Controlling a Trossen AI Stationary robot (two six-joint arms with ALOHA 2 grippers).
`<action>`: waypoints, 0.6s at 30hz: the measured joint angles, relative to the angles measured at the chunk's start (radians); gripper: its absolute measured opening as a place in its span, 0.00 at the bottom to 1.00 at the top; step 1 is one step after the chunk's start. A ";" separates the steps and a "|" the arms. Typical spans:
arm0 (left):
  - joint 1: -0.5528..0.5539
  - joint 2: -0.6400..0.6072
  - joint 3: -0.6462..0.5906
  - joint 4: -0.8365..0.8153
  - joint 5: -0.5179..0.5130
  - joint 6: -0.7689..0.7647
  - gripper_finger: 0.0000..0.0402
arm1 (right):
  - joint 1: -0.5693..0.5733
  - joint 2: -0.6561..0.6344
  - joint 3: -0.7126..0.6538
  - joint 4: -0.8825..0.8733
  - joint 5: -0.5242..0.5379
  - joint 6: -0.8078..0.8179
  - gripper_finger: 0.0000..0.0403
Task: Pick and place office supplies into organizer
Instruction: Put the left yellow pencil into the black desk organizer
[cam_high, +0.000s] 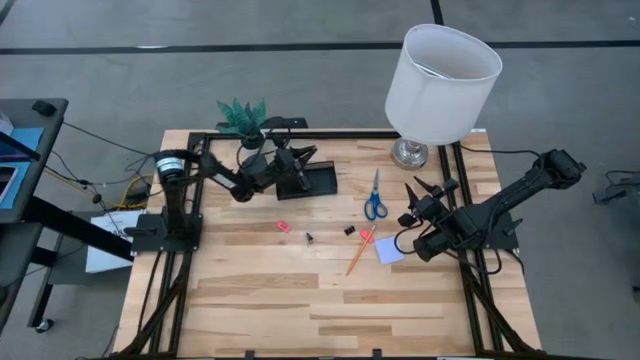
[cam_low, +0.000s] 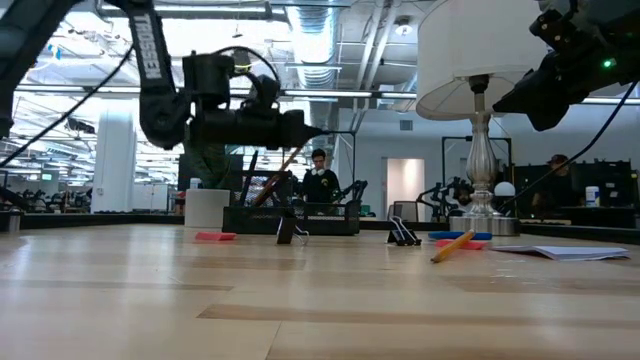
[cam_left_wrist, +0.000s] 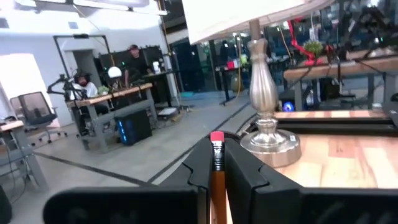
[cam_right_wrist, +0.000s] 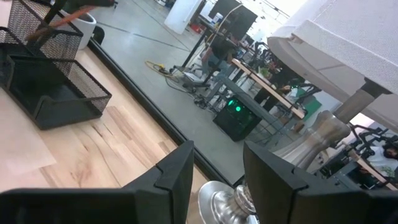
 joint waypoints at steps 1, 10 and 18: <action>0.004 0.016 0.000 0.023 0.000 -0.007 0.02 | 0.000 0.000 0.000 0.000 0.000 0.000 0.33; 0.022 0.077 -0.001 0.012 -0.002 -0.042 0.04 | 0.000 0.000 0.000 0.000 0.000 0.000 0.33; 0.005 0.077 -0.001 0.031 -0.028 -0.041 0.09 | 0.000 0.000 0.000 0.000 -0.001 0.000 0.33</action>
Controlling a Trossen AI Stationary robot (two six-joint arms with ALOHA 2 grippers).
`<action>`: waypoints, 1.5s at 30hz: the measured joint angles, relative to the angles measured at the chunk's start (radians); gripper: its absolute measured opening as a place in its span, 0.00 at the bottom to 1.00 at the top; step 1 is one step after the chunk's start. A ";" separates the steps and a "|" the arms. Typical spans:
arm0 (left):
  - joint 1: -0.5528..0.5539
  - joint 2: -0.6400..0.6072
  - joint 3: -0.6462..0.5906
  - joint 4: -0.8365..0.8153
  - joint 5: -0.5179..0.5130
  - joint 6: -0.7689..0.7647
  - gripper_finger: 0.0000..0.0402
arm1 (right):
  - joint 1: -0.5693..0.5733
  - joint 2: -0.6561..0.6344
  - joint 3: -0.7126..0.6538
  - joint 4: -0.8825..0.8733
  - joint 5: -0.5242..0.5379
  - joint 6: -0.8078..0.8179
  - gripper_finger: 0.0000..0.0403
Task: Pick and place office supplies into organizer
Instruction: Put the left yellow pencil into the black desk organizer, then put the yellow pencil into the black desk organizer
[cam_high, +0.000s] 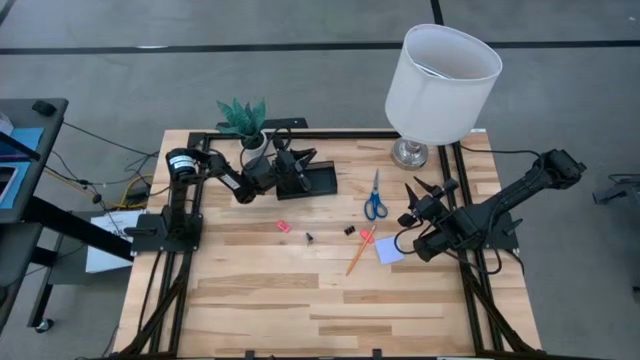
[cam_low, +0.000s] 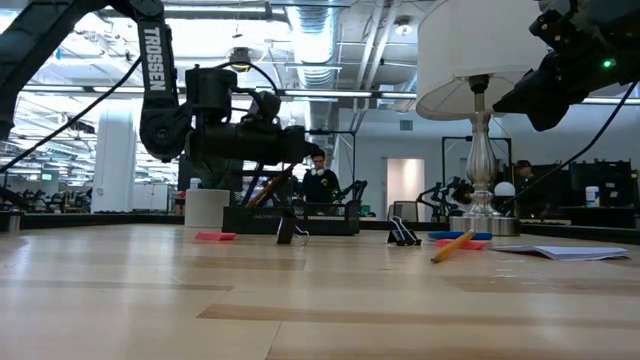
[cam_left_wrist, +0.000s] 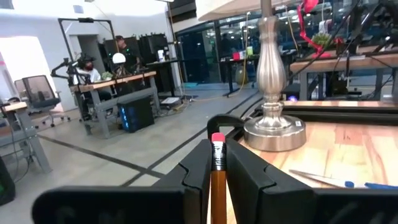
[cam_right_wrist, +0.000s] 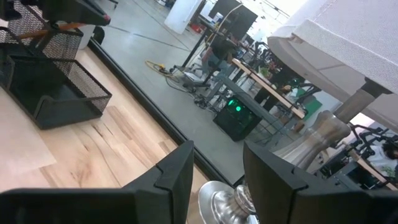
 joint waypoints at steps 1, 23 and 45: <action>0.000 0.000 0.000 0.000 0.001 0.000 0.09 | 0.000 0.000 0.000 0.000 0.000 0.000 0.33; -0.008 0.000 0.000 0.012 -0.032 -0.025 0.33 | 0.000 0.000 0.000 0.000 -0.021 0.000 0.33; -0.262 -0.547 -0.004 -0.657 -0.207 0.122 0.40 | 0.000 0.000 0.000 0.099 -0.043 -0.099 0.33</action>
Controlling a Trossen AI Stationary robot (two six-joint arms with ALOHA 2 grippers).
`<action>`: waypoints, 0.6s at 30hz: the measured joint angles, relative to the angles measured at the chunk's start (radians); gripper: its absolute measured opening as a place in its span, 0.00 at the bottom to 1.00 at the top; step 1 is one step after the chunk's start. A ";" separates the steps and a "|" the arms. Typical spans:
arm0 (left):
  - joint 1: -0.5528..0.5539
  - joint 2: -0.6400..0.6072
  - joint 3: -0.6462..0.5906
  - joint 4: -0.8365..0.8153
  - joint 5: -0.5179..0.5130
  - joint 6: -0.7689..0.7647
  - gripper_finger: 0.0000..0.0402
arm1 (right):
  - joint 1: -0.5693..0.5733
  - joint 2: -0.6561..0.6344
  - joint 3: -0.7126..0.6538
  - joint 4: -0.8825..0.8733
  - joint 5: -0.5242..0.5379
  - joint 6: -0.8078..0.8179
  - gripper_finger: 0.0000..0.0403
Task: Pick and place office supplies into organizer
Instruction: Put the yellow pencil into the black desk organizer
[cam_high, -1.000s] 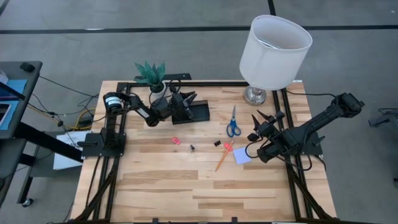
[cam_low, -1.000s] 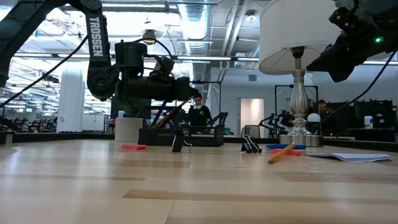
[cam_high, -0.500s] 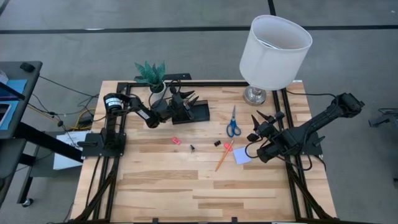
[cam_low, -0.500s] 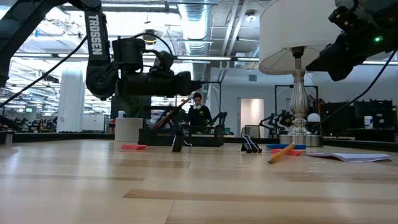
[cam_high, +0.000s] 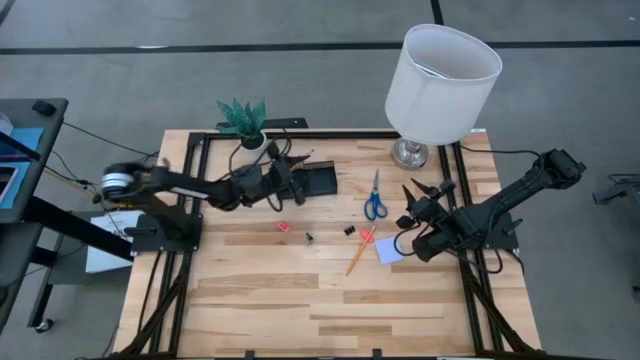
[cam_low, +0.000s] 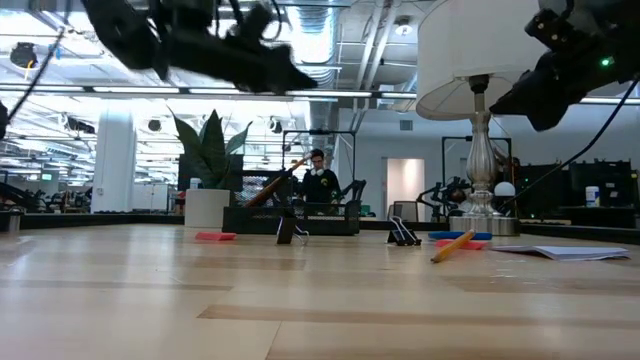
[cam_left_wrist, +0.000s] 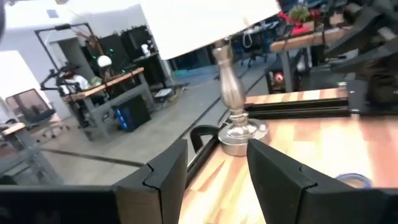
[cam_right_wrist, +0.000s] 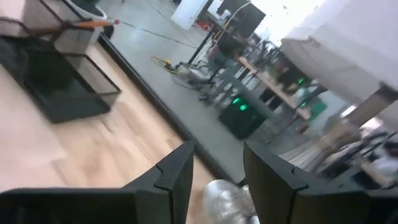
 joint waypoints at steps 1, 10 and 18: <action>-0.015 -0.039 0.000 -0.052 -0.008 -0.012 0.40 | 0.000 0.000 0.000 0.021 -0.022 0.012 0.33; -0.134 -0.268 0.000 -0.353 -0.023 -0.088 0.40 | -0.015 0.000 0.000 0.105 -0.242 0.061 0.34; -0.184 -0.302 0.000 -0.436 -0.080 -0.069 0.40 | -0.105 0.000 0.000 0.110 -0.348 0.229 0.36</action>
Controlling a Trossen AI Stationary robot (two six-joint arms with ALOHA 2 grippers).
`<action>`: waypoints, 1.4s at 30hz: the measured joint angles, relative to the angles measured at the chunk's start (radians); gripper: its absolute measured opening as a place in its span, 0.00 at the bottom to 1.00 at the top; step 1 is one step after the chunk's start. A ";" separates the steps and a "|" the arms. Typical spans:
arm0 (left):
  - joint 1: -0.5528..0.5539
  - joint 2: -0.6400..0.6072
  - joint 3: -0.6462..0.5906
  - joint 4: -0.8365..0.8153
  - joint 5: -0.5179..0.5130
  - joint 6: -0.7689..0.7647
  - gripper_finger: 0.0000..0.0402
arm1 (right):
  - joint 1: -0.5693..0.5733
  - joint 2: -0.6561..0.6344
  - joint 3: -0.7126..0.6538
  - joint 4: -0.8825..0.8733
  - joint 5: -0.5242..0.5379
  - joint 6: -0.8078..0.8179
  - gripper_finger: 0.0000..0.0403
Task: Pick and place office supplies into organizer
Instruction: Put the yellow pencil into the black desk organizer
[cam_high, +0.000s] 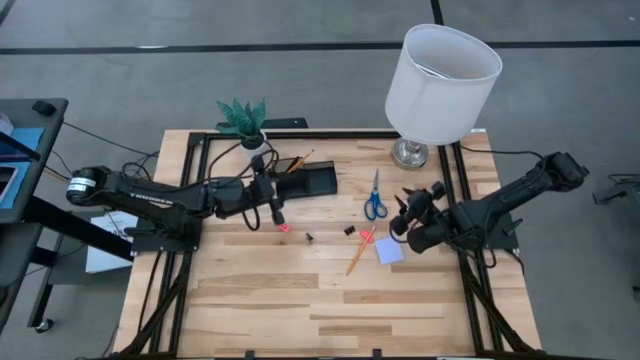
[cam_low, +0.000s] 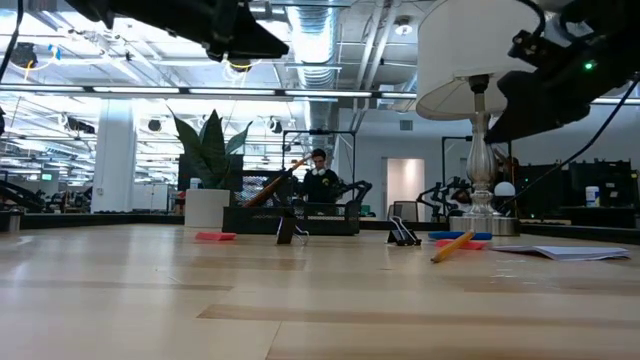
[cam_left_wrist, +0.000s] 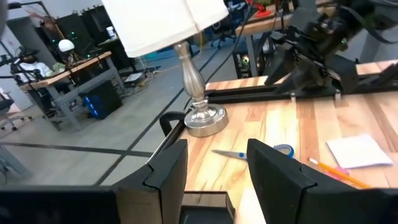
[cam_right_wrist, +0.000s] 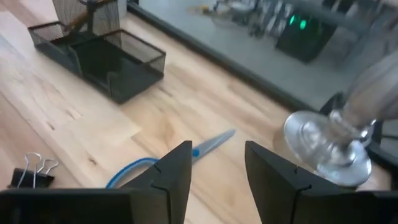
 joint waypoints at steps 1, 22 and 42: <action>0.000 0.000 0.000 -0.004 0.000 0.000 0.40 | -0.008 0.000 0.000 0.000 -0.018 -0.003 0.35; 0.001 0.000 0.000 0.010 -0.009 0.063 0.40 | -0.281 0.017 -0.205 0.610 -0.687 -0.604 0.16; 0.001 0.001 0.000 0.014 -0.191 0.266 0.40 | -0.168 0.017 -0.205 0.571 -0.546 -0.013 0.61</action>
